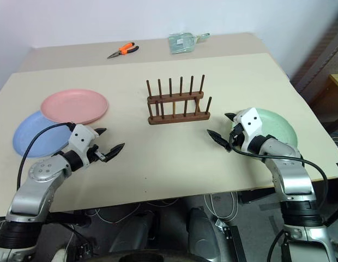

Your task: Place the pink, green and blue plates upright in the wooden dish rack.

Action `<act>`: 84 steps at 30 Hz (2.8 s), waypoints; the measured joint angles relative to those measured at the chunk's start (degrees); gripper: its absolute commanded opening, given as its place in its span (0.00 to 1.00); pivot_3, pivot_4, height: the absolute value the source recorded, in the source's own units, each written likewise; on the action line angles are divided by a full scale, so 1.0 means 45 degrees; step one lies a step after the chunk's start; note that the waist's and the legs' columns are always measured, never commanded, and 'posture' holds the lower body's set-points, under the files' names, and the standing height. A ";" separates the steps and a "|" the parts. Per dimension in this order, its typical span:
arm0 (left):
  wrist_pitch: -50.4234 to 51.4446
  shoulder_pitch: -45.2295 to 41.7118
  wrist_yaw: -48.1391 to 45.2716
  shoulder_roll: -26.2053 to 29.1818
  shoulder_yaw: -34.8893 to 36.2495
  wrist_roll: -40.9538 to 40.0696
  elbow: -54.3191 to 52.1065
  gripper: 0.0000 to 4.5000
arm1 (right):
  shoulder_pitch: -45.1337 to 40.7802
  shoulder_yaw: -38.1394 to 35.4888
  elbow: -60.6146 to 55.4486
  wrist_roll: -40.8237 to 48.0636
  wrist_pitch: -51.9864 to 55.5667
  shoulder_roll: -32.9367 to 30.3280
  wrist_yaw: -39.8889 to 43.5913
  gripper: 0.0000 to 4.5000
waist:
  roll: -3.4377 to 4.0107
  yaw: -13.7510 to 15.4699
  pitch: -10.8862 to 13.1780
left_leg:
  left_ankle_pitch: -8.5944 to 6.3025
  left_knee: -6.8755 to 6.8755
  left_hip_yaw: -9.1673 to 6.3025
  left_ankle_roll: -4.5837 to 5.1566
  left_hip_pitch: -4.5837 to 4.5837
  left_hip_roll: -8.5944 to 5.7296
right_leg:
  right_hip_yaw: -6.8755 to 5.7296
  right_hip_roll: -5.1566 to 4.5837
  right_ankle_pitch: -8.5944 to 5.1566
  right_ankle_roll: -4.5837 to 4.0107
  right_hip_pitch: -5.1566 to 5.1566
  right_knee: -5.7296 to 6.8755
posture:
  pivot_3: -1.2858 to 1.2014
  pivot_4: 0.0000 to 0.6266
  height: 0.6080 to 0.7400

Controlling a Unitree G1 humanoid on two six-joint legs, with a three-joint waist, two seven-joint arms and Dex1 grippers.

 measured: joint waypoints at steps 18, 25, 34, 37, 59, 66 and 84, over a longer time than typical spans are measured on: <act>-0.2318 -0.6208 -0.1976 -0.1795 -0.2590 0.1010 0.7735 0.98 | 0.0283 0.1586 -0.0660 -0.1536 -0.0108 0.0839 -0.1024 1.00 | -0.0009 0.0058 -0.0001 | 0.0000 0.0008 -0.0001 0.0003 -0.0008 -0.0032 | -0.0010 -0.0012 0.0025 0.0046 -0.0004 0.0004 | 0.52 0.24 0.98; -0.4286 -0.9180 -0.3527 -0.3180 -0.3488 0.1812 1.2669 0.69 | 0.1711 0.1584 -0.2524 -0.2031 0.0150 0.1138 -0.2205 1.00 | -0.0023 0.0137 -0.0010 | -0.0002 0.0019 -0.0004 0.0008 -0.0010 -0.0038 | -0.0016 -0.0015 0.0022 0.0054 0.0002 0.0008 | 0.52 0.24 0.98; -0.6030 -0.9138 -0.4197 -0.3349 -0.3336 0.2018 1.3620 0.17 | 0.2444 0.1479 -0.3292 -0.2176 0.0572 0.0925 -0.2525 1.00 | -0.0030 0.0000 -0.0019 | -0.0007 0.0013 -0.0005 0.0015 0.0007 -0.0036 | -0.0012 -0.0018 0.0013 0.0066 0.0009 0.0018 | 0.52 0.24 0.98; -0.6087 -0.8263 -0.4907 -0.3020 -0.3332 0.1933 1.2327 0.17 | 0.2371 0.1239 -0.3237 -0.2178 0.0553 0.0580 -0.2398 1.00 | -0.0030 0.0009 -0.0018 | -0.0009 0.0010 -0.0005 0.0018 0.0007 -0.0037 | -0.0011 -0.0020 0.0011 0.0069 0.0009 0.0015 | 0.52 0.24 0.98; 0.0066 -0.1855 -0.6645 0.1833 -0.2639 -0.0388 0.1751 0.33 | 0.3735 0.0105 -0.3575 -0.0975 0.0917 -0.1194 0.0366 0.00 | -0.0018 -0.0081 -0.0023 | -0.0030 -0.0015 0.0069 0.0020 0.0072 0.0068 | -0.0015 -0.0024 -0.0038 0.0048 0.0020 0.0013 | 0.52 0.24 0.98; 0.1141 -0.1618 -0.4070 -0.0702 -0.3530 -0.0162 0.0741 0.22 | 0.2863 0.2167 -0.3706 -0.2063 0.1329 -0.0255 -0.0602 0.00 | -0.0033 0.0333 -0.0023 | -0.0031 0.0021 0.0073 0.0019 0.0047 0.0027 | -0.0036 -0.0068 -0.0020 0.0017 0.0037 -0.0017 | 0.52 0.24 0.98; -0.0658 -0.4668 0.0193 -0.2912 -0.3000 0.1225 0.5523 0.22 | -0.1480 0.3092 0.1762 -0.4477 -0.0013 0.1659 -0.3010 0.00 | -0.0062 0.0041 -0.0051 | -0.0027 0.0013 0.0075 0.0015 0.0077 0.0035 | -0.0042 -0.0018 0.0026 0.0039 0.0043 0.0011 | 0.52 0.24 0.98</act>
